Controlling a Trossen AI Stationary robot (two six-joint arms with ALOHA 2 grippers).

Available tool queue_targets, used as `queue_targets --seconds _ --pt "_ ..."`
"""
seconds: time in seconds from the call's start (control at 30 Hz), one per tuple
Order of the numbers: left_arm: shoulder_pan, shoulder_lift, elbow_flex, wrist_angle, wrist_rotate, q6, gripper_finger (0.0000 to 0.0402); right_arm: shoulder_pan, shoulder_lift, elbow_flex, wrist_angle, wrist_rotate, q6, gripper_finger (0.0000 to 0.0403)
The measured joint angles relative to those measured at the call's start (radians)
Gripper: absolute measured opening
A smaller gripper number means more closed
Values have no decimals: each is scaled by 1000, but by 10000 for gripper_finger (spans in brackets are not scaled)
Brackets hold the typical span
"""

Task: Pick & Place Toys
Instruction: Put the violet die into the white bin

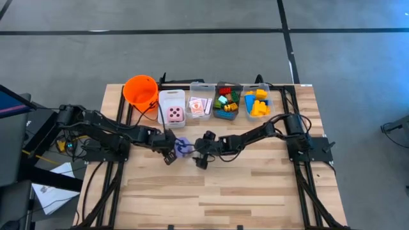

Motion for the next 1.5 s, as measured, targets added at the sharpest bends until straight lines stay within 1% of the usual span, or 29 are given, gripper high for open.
queue_targets --seconds 0.17,0.33,0.57,0.7,0.9,1.13,1.3,1.37,1.5 --pt "1 0 0 98 -48 71 0 2 0 0 7 0 -24 400" --pt "20 0 0 107 -79 110 0 4 0 0 12 0 -28 400" --pt "54 0 0 126 -85 231 0 2 0 0 30 0 -56 400" --pt "76 0 0 174 -86 323 0 -4 0 0 29 6 -86 400" --pt "108 0 0 238 -79 433 0 -26 1 0 19 11 -88 400" --pt "138 0 0 241 -79 444 0 -42 1 0 -4 9 -90 400" --pt "138 0 0 238 -76 443 0 -35 1 0 10 65 -102 400" --pt "138 0 0 238 -56 441 0 -31 1 0 18 97 -105 400" --pt "138 0 0 240 -48 441 0 -29 1 0 26 104 -54 400"
